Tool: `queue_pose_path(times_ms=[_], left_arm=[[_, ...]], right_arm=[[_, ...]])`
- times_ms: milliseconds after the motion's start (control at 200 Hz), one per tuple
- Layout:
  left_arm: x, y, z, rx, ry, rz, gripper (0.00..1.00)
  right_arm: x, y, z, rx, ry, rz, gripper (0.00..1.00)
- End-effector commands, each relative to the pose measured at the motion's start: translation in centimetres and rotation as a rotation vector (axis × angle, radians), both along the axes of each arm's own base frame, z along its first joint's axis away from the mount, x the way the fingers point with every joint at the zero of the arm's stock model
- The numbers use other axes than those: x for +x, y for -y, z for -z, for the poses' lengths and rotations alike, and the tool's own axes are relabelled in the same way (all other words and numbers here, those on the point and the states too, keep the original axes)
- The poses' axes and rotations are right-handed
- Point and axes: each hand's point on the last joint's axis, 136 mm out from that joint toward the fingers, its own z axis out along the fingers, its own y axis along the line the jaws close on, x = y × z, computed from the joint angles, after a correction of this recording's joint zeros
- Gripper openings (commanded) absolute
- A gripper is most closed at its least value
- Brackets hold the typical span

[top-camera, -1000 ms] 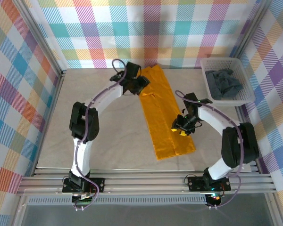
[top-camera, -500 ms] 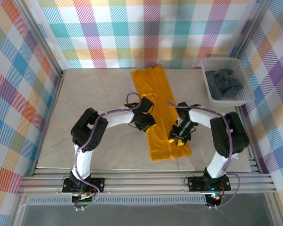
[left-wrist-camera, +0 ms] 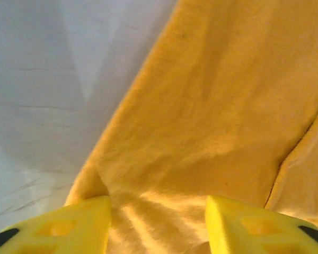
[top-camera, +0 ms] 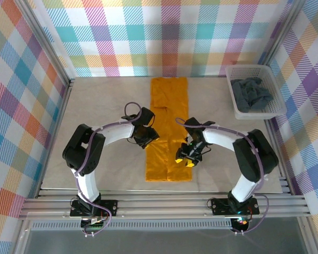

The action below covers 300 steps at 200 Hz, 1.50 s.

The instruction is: Fold and stack the t-shirts

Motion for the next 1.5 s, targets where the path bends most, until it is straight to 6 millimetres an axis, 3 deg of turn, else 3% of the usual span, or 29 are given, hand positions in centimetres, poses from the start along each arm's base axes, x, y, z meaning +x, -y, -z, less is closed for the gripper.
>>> queue_pose_path(times_ms=[0,85,255,375,630,775,925,1120,1290,1494], left_arm=[[-2.1,-2.6,-3.4,0.085,0.016,0.048,0.54],[-5.5,-3.3,-3.5,0.070,-0.068,0.108,0.52],[-14.4,-2.7,-0.4,-0.016,-0.328,0.282,0.48],[-17.4,-2.4,0.5,-0.050,-0.403,0.315,0.49],[-18.7,-1.1,1.7,-0.082,-0.452,0.340,0.47],[-19.8,-1.8,2.3,-0.034,-0.484,0.357,0.45],[-19.5,-1.3,2.4,-0.059,-0.467,0.352,0.43],[-19.5,-0.5,2.5,-0.064,-0.465,0.375,0.36],[-18.8,0.2,2.7,-0.075,-0.453,0.379,0.29],[-17.4,1.4,2.3,-0.088,-0.423,0.374,0.23]], right_arm=[[-0.3,1.3,-3.2,-0.014,0.074,0.024,0.50],[-2.0,2.6,-3.5,-0.031,0.043,0.022,0.51],[-5.8,3.0,-2.3,0.032,-0.108,0.071,0.50],[-6.4,2.2,-1.5,0.065,-0.180,0.072,0.50],[-7.2,1.3,0.5,0.058,-0.273,0.078,0.47],[-8.0,1.9,1.3,0.011,-0.292,0.079,0.45],[-8.4,1.8,1.5,0.009,-0.299,0.085,0.42],[-9.1,3.3,1.3,-0.053,-0.265,0.080,0.45],[-8.4,2.6,2.1,-0.039,-0.264,0.097,0.44],[-7.2,1.1,2.5,-0.014,-0.253,0.108,0.35]])
